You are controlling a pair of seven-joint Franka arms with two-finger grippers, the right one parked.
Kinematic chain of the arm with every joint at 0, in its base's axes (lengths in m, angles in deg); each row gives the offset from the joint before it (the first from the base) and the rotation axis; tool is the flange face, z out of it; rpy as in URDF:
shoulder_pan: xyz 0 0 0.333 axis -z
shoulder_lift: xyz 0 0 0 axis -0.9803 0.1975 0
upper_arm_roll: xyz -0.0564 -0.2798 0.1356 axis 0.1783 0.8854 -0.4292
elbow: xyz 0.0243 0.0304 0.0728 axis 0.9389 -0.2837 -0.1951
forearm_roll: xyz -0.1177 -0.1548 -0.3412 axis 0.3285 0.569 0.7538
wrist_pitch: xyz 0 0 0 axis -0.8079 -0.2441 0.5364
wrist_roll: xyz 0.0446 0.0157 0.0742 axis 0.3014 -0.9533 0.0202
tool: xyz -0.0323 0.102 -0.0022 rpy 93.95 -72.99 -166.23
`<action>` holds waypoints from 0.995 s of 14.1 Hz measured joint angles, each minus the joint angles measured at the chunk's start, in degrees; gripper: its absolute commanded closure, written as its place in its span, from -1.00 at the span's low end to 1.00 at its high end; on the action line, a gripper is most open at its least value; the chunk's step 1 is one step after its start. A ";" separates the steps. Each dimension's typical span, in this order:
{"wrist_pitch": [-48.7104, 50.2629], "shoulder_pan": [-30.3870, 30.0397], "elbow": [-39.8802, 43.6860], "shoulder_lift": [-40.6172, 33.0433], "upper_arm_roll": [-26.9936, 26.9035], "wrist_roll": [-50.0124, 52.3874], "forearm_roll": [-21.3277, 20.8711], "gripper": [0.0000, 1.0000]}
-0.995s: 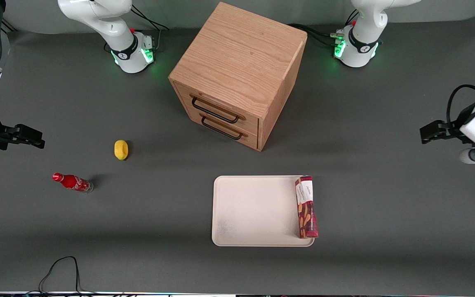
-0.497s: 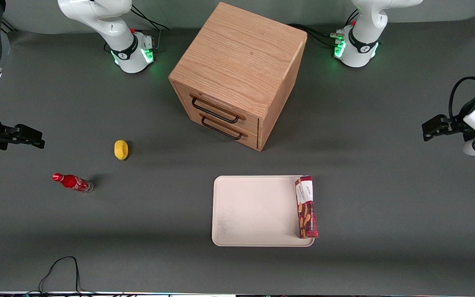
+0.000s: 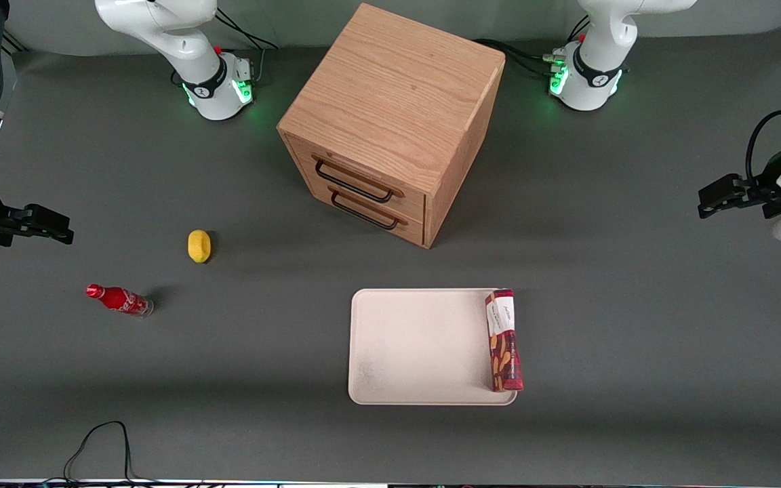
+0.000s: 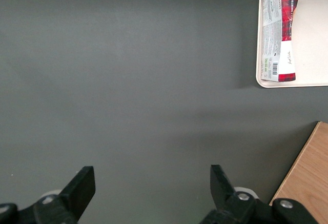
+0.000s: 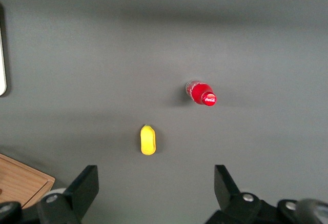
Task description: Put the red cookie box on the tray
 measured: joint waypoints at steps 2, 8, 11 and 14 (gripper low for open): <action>0.22 0.09 0.05 0.00 0.00 0.00 0.00 -1.00; 1.36 0.31 0.23 0.00 0.00 -0.03 0.00 -1.00; 1.37 0.26 0.29 0.00 -0.06 -0.03 0.00 -1.00; 1.37 -0.33 0.31 0.00 0.41 -0.03 0.00 -1.00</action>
